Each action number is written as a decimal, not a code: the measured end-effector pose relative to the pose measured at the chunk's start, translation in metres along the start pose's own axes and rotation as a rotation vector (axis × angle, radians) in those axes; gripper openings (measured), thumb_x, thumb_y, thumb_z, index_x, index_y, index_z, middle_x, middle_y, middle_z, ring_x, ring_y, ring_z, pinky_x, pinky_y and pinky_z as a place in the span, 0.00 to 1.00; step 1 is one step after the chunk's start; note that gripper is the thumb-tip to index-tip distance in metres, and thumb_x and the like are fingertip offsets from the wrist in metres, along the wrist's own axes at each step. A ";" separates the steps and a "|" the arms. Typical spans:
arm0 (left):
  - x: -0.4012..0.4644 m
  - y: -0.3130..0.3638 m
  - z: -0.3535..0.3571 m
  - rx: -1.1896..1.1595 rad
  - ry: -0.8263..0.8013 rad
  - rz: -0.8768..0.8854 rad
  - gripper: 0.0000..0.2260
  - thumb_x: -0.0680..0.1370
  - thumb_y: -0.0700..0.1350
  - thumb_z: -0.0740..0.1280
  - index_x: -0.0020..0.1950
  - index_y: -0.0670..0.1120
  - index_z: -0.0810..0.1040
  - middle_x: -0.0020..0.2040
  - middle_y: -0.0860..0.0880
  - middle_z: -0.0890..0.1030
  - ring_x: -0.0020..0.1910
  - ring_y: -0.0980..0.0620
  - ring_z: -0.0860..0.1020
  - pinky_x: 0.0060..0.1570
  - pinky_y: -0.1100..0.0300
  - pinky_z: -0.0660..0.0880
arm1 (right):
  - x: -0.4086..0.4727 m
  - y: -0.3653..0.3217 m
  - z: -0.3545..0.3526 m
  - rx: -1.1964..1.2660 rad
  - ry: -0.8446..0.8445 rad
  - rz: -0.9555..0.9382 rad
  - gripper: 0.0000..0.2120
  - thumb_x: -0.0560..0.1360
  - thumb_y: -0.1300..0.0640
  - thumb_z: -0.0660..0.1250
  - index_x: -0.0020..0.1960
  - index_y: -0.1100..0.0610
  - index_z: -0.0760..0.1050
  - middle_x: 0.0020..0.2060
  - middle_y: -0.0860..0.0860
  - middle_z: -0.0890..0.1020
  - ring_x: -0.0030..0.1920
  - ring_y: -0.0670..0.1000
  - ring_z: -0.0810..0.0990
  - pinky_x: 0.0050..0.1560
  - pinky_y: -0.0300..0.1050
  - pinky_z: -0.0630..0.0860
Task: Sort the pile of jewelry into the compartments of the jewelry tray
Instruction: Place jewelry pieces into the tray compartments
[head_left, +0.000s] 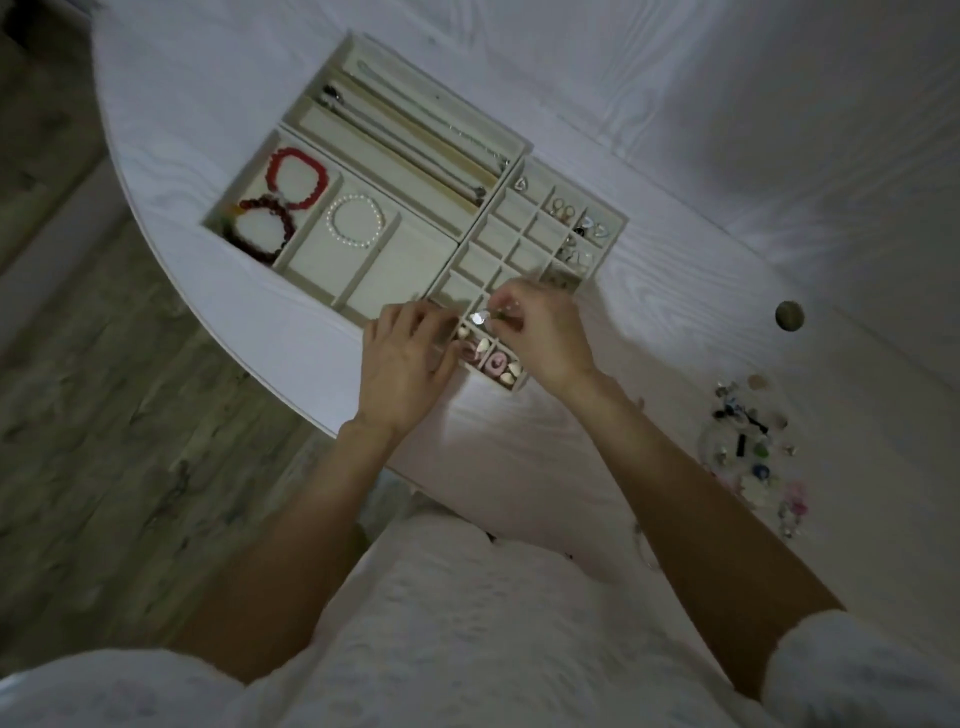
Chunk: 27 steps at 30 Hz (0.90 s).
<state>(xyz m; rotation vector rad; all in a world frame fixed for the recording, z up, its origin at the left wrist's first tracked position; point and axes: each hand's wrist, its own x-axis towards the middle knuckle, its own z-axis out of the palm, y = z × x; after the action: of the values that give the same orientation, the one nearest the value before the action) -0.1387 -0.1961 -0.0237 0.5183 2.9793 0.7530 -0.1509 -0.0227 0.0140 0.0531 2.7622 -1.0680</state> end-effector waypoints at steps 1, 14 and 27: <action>0.000 0.001 0.000 0.003 -0.005 0.004 0.15 0.77 0.51 0.61 0.59 0.46 0.78 0.54 0.45 0.78 0.53 0.43 0.72 0.49 0.52 0.65 | -0.001 0.002 0.001 -0.103 0.017 -0.039 0.05 0.72 0.63 0.71 0.48 0.59 0.78 0.48 0.53 0.80 0.45 0.53 0.80 0.47 0.50 0.78; 0.029 -0.005 -0.002 0.119 -0.069 0.187 0.13 0.75 0.48 0.63 0.58 0.50 0.80 0.58 0.45 0.75 0.56 0.45 0.67 0.50 0.53 0.61 | 0.003 0.005 0.016 -0.466 0.153 -0.038 0.04 0.70 0.56 0.71 0.40 0.57 0.83 0.47 0.54 0.76 0.51 0.57 0.72 0.52 0.51 0.71; 0.043 -0.008 -0.007 0.084 -0.114 0.248 0.15 0.75 0.47 0.60 0.57 0.48 0.79 0.58 0.46 0.76 0.56 0.45 0.68 0.49 0.51 0.65 | 0.005 -0.001 0.018 -0.393 0.271 -0.085 0.02 0.69 0.64 0.70 0.39 0.60 0.79 0.40 0.56 0.77 0.43 0.57 0.75 0.41 0.50 0.74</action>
<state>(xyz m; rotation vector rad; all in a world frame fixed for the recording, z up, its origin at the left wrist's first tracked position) -0.1824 -0.1920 -0.0191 0.9149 2.8825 0.5897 -0.1533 -0.0357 0.0000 0.0286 3.1932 -0.5493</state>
